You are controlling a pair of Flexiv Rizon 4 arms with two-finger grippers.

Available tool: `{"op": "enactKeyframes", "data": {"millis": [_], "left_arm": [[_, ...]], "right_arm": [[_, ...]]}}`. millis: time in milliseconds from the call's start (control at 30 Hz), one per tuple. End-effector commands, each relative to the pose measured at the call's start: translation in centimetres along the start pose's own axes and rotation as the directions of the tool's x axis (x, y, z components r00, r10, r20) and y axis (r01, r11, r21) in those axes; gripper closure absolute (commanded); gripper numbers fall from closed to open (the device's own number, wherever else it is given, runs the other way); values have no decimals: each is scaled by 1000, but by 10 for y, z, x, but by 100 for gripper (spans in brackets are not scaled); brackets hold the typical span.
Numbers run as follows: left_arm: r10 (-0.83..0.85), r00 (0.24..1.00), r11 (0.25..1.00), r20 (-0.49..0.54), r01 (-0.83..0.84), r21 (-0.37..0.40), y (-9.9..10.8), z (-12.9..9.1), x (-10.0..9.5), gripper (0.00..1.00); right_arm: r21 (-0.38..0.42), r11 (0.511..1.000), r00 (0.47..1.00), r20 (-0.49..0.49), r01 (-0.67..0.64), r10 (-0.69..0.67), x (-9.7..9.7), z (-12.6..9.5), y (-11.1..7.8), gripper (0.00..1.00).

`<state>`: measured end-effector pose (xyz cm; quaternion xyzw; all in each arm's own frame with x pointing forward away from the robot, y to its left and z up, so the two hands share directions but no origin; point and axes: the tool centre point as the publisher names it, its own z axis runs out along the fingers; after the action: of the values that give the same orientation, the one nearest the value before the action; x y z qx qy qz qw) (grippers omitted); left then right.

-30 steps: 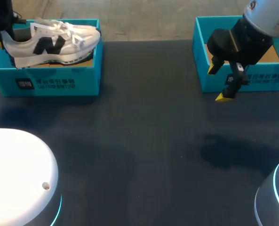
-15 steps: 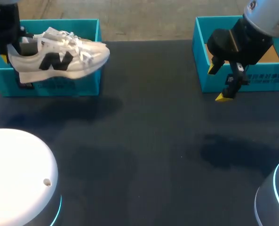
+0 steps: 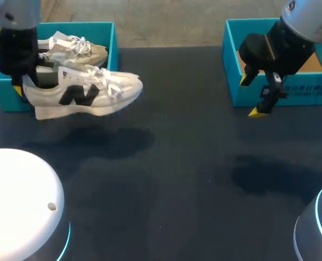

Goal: Take the shoe out of the shoebox, open the shoe tongue, remove and reinsert the insole, then place the shoe into the shoebox

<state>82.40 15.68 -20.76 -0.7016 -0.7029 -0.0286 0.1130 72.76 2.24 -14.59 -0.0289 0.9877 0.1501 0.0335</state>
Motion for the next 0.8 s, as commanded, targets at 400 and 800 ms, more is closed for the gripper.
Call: {"op": "enactKeyframes", "data": {"millis": [400,800], "left_arm": [[23,998,997,-55,-27,-66,-57,10,-58,100],[63,995,995,-77,-68,-68,-88,29,-78,100]], "right_arm": [[3,1000,1000,-2,-1,1,-1,1,1,0],[3,1000,1000,-2,-1,1,-1,1,1,0]]}}
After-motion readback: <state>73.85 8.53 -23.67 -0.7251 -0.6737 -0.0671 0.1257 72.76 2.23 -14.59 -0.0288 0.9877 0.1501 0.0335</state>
